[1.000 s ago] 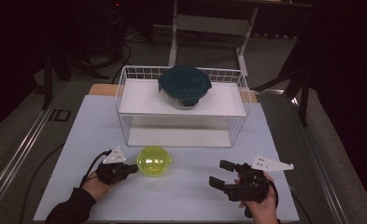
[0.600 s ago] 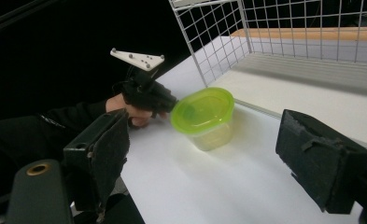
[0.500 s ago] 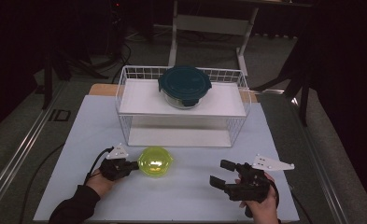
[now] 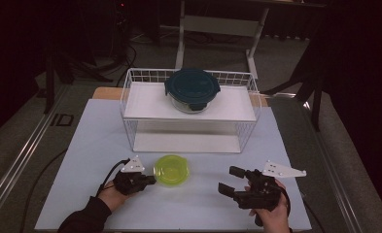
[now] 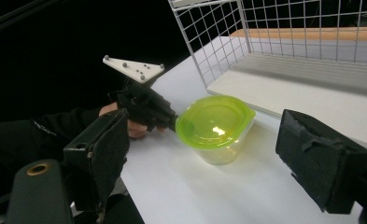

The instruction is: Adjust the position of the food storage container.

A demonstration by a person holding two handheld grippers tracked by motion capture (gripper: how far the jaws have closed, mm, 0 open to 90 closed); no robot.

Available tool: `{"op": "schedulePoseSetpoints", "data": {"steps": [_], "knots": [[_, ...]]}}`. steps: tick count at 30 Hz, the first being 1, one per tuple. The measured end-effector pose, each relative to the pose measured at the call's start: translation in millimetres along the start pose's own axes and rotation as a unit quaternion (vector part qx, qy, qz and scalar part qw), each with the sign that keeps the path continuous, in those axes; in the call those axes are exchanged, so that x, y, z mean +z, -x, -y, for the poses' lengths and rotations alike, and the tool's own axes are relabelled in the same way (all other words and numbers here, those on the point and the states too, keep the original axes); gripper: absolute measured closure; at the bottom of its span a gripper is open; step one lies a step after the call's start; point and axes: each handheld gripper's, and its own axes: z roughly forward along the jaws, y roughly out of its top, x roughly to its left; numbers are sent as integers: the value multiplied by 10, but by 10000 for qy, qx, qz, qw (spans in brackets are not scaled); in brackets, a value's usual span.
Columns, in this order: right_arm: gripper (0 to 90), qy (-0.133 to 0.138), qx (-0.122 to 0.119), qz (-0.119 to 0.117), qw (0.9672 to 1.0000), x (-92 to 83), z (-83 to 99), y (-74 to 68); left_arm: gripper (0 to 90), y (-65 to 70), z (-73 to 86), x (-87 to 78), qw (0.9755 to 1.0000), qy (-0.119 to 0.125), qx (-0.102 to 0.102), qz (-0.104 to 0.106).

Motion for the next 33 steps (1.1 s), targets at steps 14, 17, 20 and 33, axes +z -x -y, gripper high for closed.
{"op": "schedulePoseSetpoints", "data": {"steps": [14,17,20,33], "knots": [[169,12,-21,19,10000,-6,1,-6,894,-71,-86,80,9995,-2,-271,-168],[169,2,-25,26,10000,-7,7,0,894,-55,-114,134,9995,3,-308,-114],[169,-2,-12,20,10000,-5,13,10,894,-34,-155,183,9996,8,-273,-49],[169,-26,-13,17,10000,-1,18,10,894,27,-295,354,9998,-17,-167,90]]}}
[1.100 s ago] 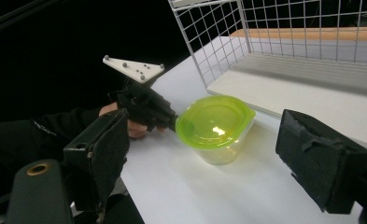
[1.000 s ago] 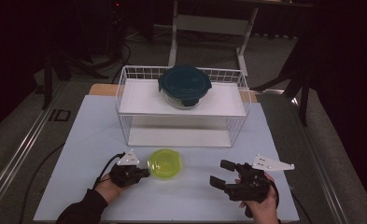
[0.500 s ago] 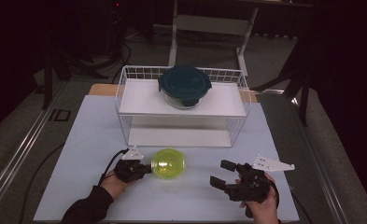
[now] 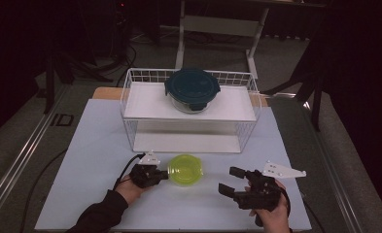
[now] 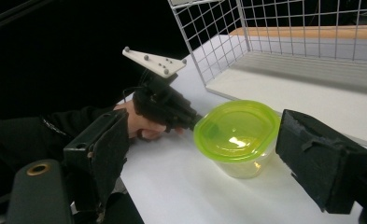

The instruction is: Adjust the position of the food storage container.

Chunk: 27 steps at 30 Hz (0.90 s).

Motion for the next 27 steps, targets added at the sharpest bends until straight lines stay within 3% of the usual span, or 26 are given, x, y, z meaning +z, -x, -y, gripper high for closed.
{"op": "schedulePoseSetpoints", "data": {"steps": [16,22,27], "knots": [[169,-107,3,0,9999,45,17,9,894,-9,-56,119,9999,-105,16,37],[169,-117,-10,21,9999,41,18,11,893,-46,-15,-89,9999,64,-99,-63],[169,-153,-52,76,9998,55,27,16,892,-22,-12,-333,9995,287,-101,40]]}}
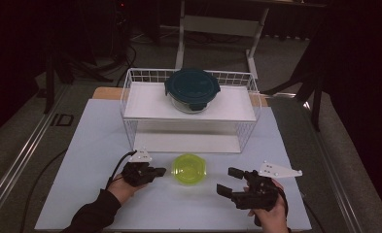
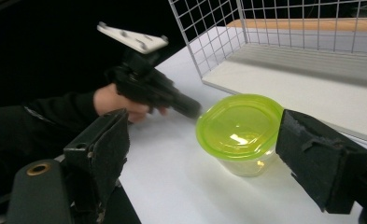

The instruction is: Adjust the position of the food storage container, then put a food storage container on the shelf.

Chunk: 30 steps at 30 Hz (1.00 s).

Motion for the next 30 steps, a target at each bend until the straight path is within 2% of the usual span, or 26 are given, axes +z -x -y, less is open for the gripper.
{"op": "schedulePoseSetpoints", "data": {"steps": [3,5,6,7,10,11,12,16,17,19,20,21,23,25,28,30], "knots": [[192,-10,-56,38,10000,24,12,10,863,33,-34,-168,9997,212,-45,97],[193,0,-114,53,9999,43,25,14,817,59,-61,-249,9995,299,-41,82],[193,0,-114,53,9999,43,25,14,817,77,-78,-294,9992,378,-26,126],[193,-1,-139,39,9999,50,26,15,779,103,-103,-347,9987,464,-27,196],[198,-21,-229,58,9997,68,27,19,604,167,-157,-440,9978,609,44,267],[203,9,-254,83,9996,75,28,26,450,185,-175,-463,9974,662,43,272],[203,9,-254,83,9996,75,28,26,450,201,-193,-481,9969,717,34,310],[203,50,-287,84,9995,90,33,46,104,232,-251,-500,9959,769,38,476],[203,76,-326,108,9994,101,37,50,53,236,-260,-500,9953,809,34,525],[203,76,-326,108,9994,101,37,50,29,242,-268,-501,9947,888,25,516],[203,63,-354,123,9993,112,38,55,29,252,-300,-493,9922,1105,-68,566],[191,-28,-405,175,9990,152,38,58,18,258,-320,-484,9918,1125,-106,594],[174,-121,-347,235,9990,184,34,70,18,281,-367,-460,9911,1122,-86,713],[143,-197,-290,313,9989,220,25,88,19,304,-411,-430,9911,1153,8,673],[130,-318,-202,446,9983,286,-2,125,38,273,-467,-355,9927,1057,-33,574],[102,-398,-145,422,9982,337,-28,159,41,239,-481,-291,9939,965,-125,513]]}}
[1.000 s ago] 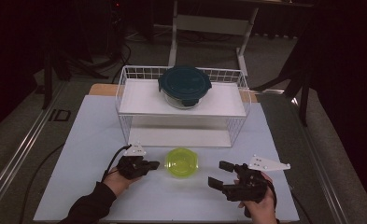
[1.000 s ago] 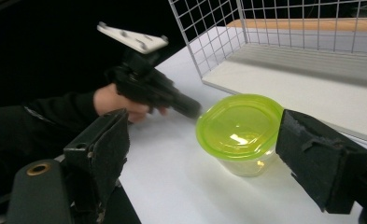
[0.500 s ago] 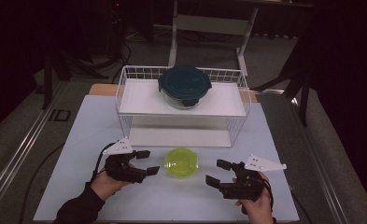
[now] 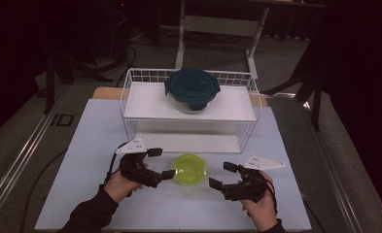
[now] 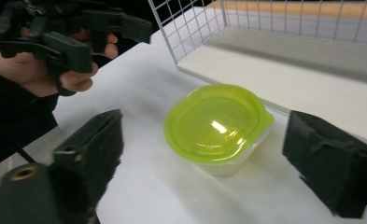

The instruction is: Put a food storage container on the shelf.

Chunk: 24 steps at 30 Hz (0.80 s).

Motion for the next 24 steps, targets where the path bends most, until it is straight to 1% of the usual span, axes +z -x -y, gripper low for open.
{"op": "schedulePoseSetpoints", "data": {"steps": [1,2,3,4,5,6,7,8,9,10,11,12,13,14,15,16,17,18,19,20,21,22,23,24], "knots": [[102,-7,64,40,10000,26,-13,8,41,-20,8,24,10000,23,-15,-57],[102,-25,136,16,9999,56,-26,28,41,-42,15,44,9999,26,-113,-61],[102,-39,235,-20,9997,83,-34,50,48,-89,24,75,9992,-75,-382,-34],[102,-39,377,30,9993,122,-47,88,51,-114,31,93,9984,-154,-542,0],[102,-42,457,66,9989,146,-53,109,51,-141,40,119,9972,-266,-698,32],[102,-99,560,24,9984,182,-61,145,52,-158,57,154,9957,-340,-862,-7],[108,-158,673,61,9976,225,-67,191,62,-165,68,174,9951,-386,-914,-48],[128,-192,751,90,9970,246,-68,217,78,-173,80,219,9935,-530,-987,-192],[134,-238,925,85,9954,280,-66,259,112,-183,91,247,9920,-573,-1083,-293],[141,-294,1063,82,9939,306,-61,287,133,-206,106,265,9908,-566,-1199,-262],[166,-348,1208,60,9920,332,-55,314,136,-227,115,279,9893,-586,-1324,-185],[194,-409,1351,13,9900,351,-48,334,145,-255,125,294,9872,-588,-1476,-140],[217,-459,1502,-22,9876,376,-33,363,149,-281,141,307,9840,-569,-1684,-121],[247,-546,1635,-15,9850,408,-14,391,165,-300,150,315,9816,-580,-1816,-90],[281,-591,1681,-25,9840,427,-3,408,183,-316,166,325,9793,-545,-1949,-100],[298,-640,1784,25,9819,452,15,430,191,-327,180,329,9790,-593,-1945,-123],[315,-718,1860,11,9799,477,26,449,211,-333,195,340,9773,-645,-2013,-125],[318,-778,1908,27,9785,503,37,464,215,-343,211,357,9749,-728,-2098,-154],[340,-828,1999,49,9763,523,49,479,221,-350,225,377,9723,-820,-2184,-157],[343,-882,2078,68,9742,544,61,495,240,-349,235,388,9712,-843,-2222,-175],[353,-915,2103,75,9733,562,71,507,256,-350,247,401,9692,-847,-2305,-171],[374,-965,2203,76,9706,580,82,523,296,-360,256,411,9665,-883,-2404,-169],[394,-996,2308,106,9678,594,91,535,330,-373,265,422,9649,-904,-2463,-110],[427,-1031,2381,91,9657,615,100,551,372,-380,272,428,9635,-896,-2522,-116]]}}
